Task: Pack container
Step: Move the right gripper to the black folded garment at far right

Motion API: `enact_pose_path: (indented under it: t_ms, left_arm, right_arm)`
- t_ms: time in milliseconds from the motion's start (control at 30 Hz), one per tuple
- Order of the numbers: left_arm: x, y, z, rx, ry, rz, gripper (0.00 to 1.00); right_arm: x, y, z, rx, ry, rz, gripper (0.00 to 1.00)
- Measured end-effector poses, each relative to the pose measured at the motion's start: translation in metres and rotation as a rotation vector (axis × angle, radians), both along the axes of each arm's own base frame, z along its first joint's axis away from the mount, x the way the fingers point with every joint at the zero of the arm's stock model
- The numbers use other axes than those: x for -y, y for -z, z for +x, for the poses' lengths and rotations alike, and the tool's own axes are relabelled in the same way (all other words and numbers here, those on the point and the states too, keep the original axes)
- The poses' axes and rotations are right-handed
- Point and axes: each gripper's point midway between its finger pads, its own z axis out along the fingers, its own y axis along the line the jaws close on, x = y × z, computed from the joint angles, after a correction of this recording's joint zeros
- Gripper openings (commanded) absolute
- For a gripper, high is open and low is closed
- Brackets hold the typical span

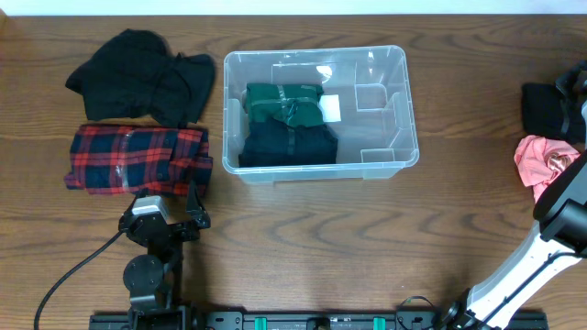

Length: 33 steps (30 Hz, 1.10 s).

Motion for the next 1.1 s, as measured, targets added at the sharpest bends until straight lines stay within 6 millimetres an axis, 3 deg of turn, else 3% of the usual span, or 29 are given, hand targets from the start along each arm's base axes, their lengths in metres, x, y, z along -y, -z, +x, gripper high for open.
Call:
enact_pose_path:
  t_ms: [100,267,433,567,733,900,1000,1100]
  left_arm:
    - [0.000,0.000,0.000,0.000,0.000,0.000,0.98]
    - [0.000,0.000,0.000,0.000,0.000,0.000,0.98]
    - [0.000,0.000,0.000,0.000,0.000,0.000,0.98]
    - [0.000,0.000,0.000,0.000,0.000,0.000,0.98]
    - [0.000,0.000,0.000,0.000,0.000,0.000,0.98]
    - [0.000,0.000,0.000,0.000,0.000,0.000,0.98]
    - [0.000,0.000,0.000,0.000,0.000,0.000,0.98]
    - [0.000,0.000,0.000,0.000,0.000,0.000,0.98]
  right_arm:
    - [0.000,0.019,-0.001,-0.032,0.003,0.014,0.01]
    - [-0.002,0.072,-0.006,-0.113,0.004,0.059,0.01]
    - [-0.009,0.073,0.000,-0.091,-0.031,0.108,0.01]
    - [-0.030,0.073,0.010,-0.067,-0.097,0.178,0.01]
    - [-0.091,0.075,0.033,-0.092,-0.244,0.225,0.01]
    - [-0.185,0.077,0.049,-0.170,-0.454,0.246,0.01]
    - [-0.235,0.077,0.045,-0.246,-0.577,0.236,0.01]
    - [-0.258,0.078,0.034,-0.339,-0.625,0.187,0.01]
